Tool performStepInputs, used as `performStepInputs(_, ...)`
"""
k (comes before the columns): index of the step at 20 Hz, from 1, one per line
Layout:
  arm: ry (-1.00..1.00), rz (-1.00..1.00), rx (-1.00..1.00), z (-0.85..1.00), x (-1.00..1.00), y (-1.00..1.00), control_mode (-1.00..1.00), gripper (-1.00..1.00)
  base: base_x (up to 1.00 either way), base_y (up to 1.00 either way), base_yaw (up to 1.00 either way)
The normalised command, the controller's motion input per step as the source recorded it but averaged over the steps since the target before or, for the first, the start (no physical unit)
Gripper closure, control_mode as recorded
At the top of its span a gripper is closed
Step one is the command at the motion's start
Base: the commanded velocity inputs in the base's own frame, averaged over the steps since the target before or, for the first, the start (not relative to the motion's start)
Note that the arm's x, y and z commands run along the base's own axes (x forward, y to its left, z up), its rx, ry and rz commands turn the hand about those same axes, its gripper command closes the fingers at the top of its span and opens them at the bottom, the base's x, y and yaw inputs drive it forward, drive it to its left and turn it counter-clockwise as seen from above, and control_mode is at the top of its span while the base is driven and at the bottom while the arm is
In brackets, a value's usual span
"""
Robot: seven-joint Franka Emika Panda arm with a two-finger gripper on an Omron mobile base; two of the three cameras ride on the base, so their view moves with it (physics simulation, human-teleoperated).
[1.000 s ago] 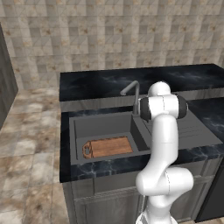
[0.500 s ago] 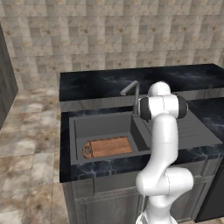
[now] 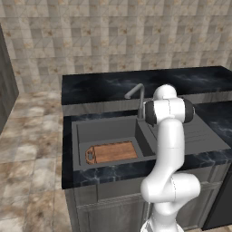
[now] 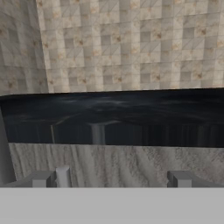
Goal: Turn on the sink faucet with hot water and rinse the cutting board for ten seconds, then turn off the faucet. Push the cutting board to reach the water if necessary.
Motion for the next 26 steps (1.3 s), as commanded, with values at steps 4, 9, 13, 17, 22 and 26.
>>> performStepInputs(4,0.00,0.00,0.00,0.00,0.00,0.04,-1.00,-1.00,0.00,0.00,0.00)
performStepInputs(9,0.00,0.01,0.00,0.00,0.00,0.13,-1.00,-1.00,0.00,0.00,0.00)
performStepInputs(13,0.00,0.05,0.00,0.00,0.00,0.07,-1.00,-1.00,0.00,0.00,0.00)
performStepInputs(17,0.00,0.07,0.00,0.00,0.01,0.00,-1.00,-1.00,0.00,0.00,0.00)
performStepInputs(22,0.00,0.04,0.00,0.00,0.06,0.00,-1.00,-1.00,0.00,0.00,0.00)
performStepInputs(26,0.00,0.02,0.00,0.00,0.10,0.00,-1.00,-1.00,0.00,0.00,0.00)
